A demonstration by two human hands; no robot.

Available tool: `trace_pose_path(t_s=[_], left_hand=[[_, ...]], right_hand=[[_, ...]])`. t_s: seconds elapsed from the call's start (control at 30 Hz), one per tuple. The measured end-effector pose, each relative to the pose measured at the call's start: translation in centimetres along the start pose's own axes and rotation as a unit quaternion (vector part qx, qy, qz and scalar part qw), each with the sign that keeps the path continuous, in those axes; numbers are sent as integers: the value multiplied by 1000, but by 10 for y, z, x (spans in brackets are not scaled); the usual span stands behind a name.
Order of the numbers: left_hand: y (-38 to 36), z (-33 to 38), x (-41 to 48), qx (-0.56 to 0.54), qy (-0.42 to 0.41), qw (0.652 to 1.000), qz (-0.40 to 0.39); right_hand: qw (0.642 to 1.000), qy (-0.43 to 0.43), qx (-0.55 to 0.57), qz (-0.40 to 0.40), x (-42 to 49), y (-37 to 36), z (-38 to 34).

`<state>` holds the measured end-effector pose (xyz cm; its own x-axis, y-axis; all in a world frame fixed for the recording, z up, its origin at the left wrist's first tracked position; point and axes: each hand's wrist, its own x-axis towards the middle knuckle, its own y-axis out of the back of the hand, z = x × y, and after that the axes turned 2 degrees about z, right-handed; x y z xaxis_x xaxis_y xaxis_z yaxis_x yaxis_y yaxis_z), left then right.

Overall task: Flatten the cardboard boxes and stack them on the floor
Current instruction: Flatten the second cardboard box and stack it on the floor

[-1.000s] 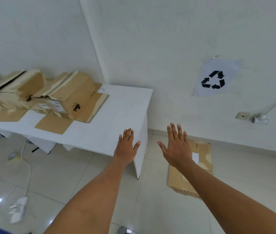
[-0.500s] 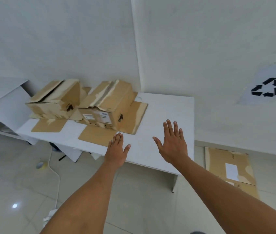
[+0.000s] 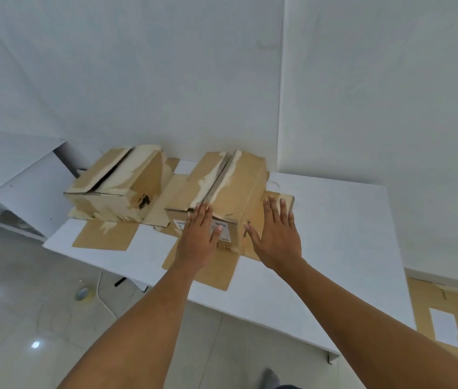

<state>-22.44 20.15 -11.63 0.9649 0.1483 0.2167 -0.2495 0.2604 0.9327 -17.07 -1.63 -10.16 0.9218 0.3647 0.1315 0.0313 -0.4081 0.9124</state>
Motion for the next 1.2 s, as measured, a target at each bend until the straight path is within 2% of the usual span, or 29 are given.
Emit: trace_pose_path(t_s=[0.23, 0.43, 0.53, 0.7, 0.93, 1.07, 1.2], left_hand=[[18, -67, 97, -19, 25, 999, -43], [2, -103, 153, 5, -49, 990, -132], [-5, -113, 173, 7, -103, 982, -160], [-10, -128, 194, 22, -180, 969, -169], [-17, -126, 209, 41, -194, 964, -178], [-20, -126, 206, 35, -190, 966, -171], [-19, -123, 206, 39, -190, 965, -177]], right_hand=[[999, -21, 20, -19, 88, -22, -58], [996, -74, 37, -37, 125, -59, -95], [991, -120, -3, -52, 129, -76, -100], [986, -139, -73, -56, 130, -89, -106], [979, -160, -105, -69, 134, -90, -107], [983, -174, -40, -52, 136, -70, -115], [964, -215, 155, -18, 137, -31, -123]])
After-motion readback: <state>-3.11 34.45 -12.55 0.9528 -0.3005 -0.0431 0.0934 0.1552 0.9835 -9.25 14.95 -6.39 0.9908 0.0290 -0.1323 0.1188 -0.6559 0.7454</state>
